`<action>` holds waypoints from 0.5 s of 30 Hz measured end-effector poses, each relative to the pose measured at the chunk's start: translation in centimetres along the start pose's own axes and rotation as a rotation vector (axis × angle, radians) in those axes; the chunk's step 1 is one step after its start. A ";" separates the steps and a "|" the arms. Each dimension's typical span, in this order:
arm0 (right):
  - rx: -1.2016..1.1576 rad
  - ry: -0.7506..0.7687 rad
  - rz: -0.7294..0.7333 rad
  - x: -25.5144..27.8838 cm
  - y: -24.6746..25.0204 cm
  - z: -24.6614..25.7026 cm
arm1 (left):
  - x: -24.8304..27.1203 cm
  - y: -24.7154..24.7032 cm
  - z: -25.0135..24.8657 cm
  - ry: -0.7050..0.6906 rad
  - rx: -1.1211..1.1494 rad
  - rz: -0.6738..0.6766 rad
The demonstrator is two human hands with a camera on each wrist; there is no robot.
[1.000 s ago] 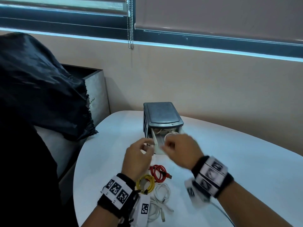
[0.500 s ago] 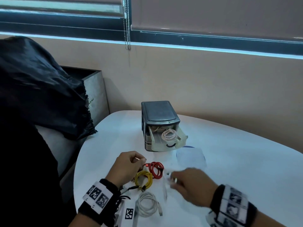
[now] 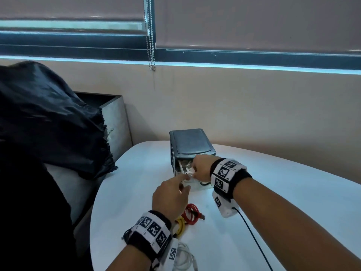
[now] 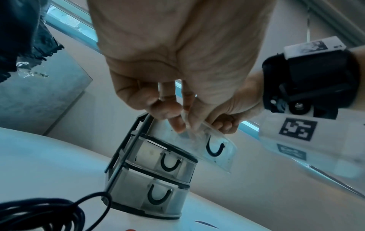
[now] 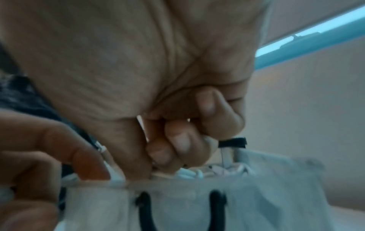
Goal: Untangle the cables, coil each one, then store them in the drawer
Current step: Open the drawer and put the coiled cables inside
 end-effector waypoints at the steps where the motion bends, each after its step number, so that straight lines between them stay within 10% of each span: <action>1: 0.059 -0.005 -0.017 0.1 0.3 0.5 | -0.1 0.1 -0.1 -0.001 0.002 -0.012; 6: 0.235 0.036 -0.076 0.6 0.7 1.6 | -0.1 0.3 -0.1 0.009 -0.005 -0.043; 11: -0.202 0.093 0.149 1.0 -0.3 -0.2 | 0.0 0.2 0.4 0.028 0.069 -0.088; 15: -0.689 0.119 -0.267 2.2 3.8 -3.8 | -0.9 1.5 -0.4 -0.093 -0.003 -0.178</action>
Point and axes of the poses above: each hand's wrist, its own x-axis away from the middle knuckle, its own y-axis out of the back of the hand, z = x × y, the point moved 7 cm from there along -x, towards the middle knuckle, and after that the axes turned 7 degrees about -x, right-handed, at the moved point
